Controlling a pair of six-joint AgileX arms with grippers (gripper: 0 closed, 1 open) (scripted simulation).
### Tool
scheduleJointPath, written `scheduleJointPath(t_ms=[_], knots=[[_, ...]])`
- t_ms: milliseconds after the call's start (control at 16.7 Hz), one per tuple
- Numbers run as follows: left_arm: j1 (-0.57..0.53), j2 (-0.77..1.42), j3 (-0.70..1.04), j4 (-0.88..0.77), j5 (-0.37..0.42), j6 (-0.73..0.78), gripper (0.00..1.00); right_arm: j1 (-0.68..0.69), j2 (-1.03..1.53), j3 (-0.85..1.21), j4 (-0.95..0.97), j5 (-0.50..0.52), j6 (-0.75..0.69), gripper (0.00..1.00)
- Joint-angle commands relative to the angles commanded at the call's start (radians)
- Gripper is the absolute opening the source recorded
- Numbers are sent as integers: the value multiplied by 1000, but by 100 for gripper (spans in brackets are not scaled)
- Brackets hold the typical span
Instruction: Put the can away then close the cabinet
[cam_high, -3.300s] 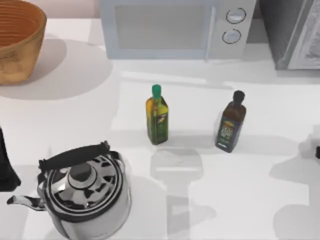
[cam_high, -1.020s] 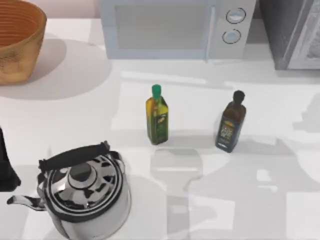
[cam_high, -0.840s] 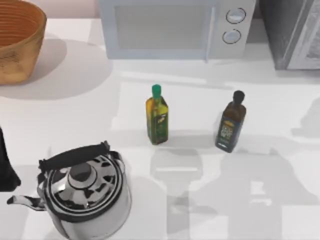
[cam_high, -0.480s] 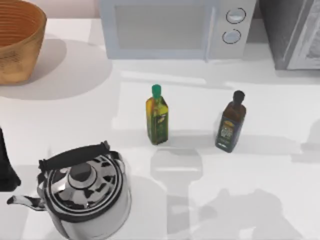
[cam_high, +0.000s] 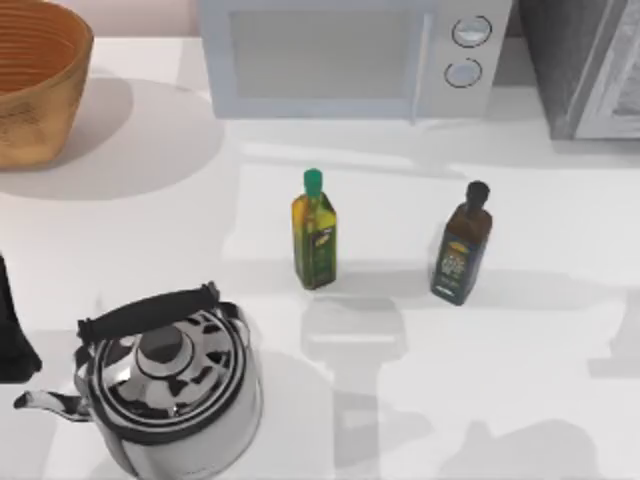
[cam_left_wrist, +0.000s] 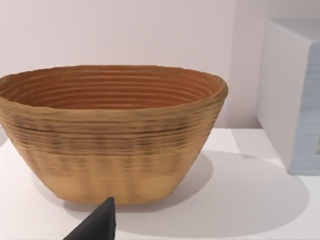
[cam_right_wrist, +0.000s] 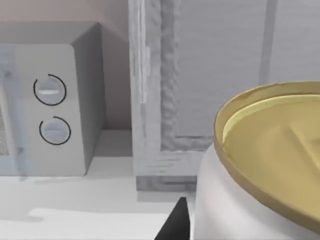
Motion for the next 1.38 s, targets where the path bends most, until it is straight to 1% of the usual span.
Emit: scheduleJointPath(t_ms=[420, 540, 660, 900, 1380], knots=[[0, 0, 0, 0, 0, 0, 100, 1, -3, 4, -9, 3, 2, 0], [0, 0, 0, 0, 0, 0, 100, 8, 46, 56, -23, 12, 2, 0], [0, 0, 0, 0, 0, 0, 100, 21, 129, 151, -47, 24, 3, 0], [0, 0, 0, 0, 0, 0, 100, 58, 373, 463, -124, 59, 5, 0], [0, 0, 0, 0, 0, 0, 100, 136, 969, 1253, -334, 143, 16, 0]])
